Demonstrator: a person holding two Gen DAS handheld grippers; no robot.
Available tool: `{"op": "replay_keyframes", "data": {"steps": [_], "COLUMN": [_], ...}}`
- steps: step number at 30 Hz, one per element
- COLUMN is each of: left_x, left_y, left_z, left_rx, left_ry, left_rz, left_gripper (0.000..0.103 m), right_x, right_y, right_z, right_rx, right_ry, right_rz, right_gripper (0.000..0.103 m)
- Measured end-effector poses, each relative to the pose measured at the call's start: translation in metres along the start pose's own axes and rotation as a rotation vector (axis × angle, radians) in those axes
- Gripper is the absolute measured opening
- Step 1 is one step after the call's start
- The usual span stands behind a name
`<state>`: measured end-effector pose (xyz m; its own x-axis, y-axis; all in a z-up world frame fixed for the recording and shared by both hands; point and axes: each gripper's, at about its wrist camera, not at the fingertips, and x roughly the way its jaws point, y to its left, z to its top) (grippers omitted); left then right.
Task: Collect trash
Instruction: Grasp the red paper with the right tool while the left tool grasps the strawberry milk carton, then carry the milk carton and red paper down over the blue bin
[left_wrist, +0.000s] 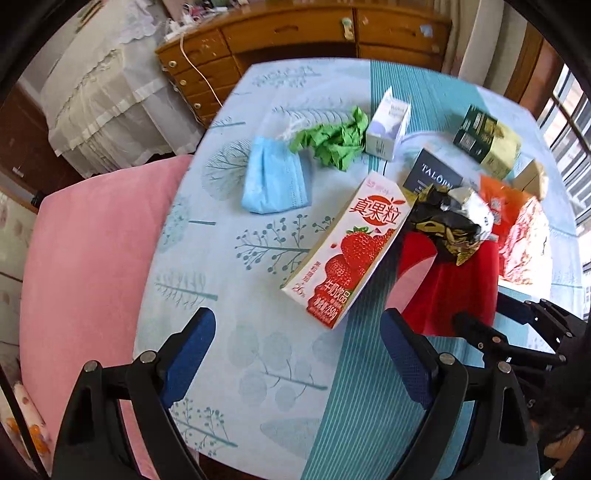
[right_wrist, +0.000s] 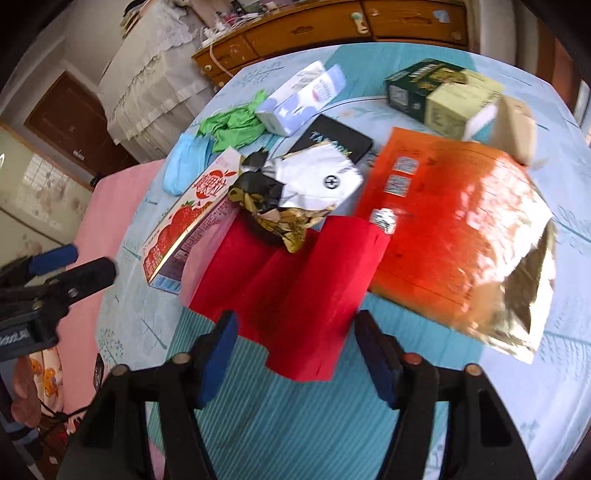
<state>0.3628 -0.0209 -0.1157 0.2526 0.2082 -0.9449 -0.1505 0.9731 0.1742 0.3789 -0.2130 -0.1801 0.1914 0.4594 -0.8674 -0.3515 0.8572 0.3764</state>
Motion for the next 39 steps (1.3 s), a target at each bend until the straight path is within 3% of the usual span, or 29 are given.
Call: {"op": "replay_keyframes", "data": {"steps": [4, 6, 8, 19, 20, 21, 23, 26, 32, 39], "left_x": [0.016, 0.022, 0.025, 0.067, 0.071, 0.076, 0.085, 0.085, 0.065, 0.015], "left_y": [-0.007, -0.01, -0.011, -0.026, -0.026, -0.026, -0.023, -0.016, -0.021, -0.01], "left_z": [0.012, 0.017, 0.021, 0.04, 0.042, 0.043, 0.046, 0.045, 0.025, -0.021], "left_rx": [0.035, 0.046, 0.053, 0.07, 0.068, 0.063, 0.043, -0.007, 0.01, -0.011], "left_ry": [0.034, 0.043, 0.051, 0.154, 0.162, 0.171, 0.198, 0.189, 0.131, 0.041], "left_rz": [-0.005, -0.009, -0.018, -0.081, -0.08, -0.075, -0.075, -0.084, -0.065, -0.144], "left_gripper": [0.09, 0.09, 0.09, 0.09, 0.085, 0.068, 0.06, 0.058, 0.056, 0.055], "right_x": [0.006, 0.005, -0.001, -0.029, -0.029, -0.03, -0.03, -0.035, -0.049, -0.066], "right_y": [-0.001, -0.006, -0.014, -0.035, -0.036, -0.038, -0.039, -0.039, -0.035, -0.016], "right_z": [0.002, 0.003, 0.002, -0.009, -0.009, -0.011, -0.012, -0.017, -0.027, -0.046], "right_rx": [-0.019, -0.007, 0.005, -0.025, -0.017, -0.007, 0.004, 0.012, 0.025, 0.034], "right_ry": [0.004, 0.007, 0.0, -0.014, -0.012, -0.009, -0.008, -0.021, -0.05, -0.086], "right_rz": [0.005, 0.017, 0.031, 0.063, 0.063, 0.063, 0.064, 0.065, 0.055, 0.021], "right_gripper": [0.035, 0.023, 0.02, 0.018, 0.018, 0.018, 0.018, 0.018, 0.018, 0.017]}}
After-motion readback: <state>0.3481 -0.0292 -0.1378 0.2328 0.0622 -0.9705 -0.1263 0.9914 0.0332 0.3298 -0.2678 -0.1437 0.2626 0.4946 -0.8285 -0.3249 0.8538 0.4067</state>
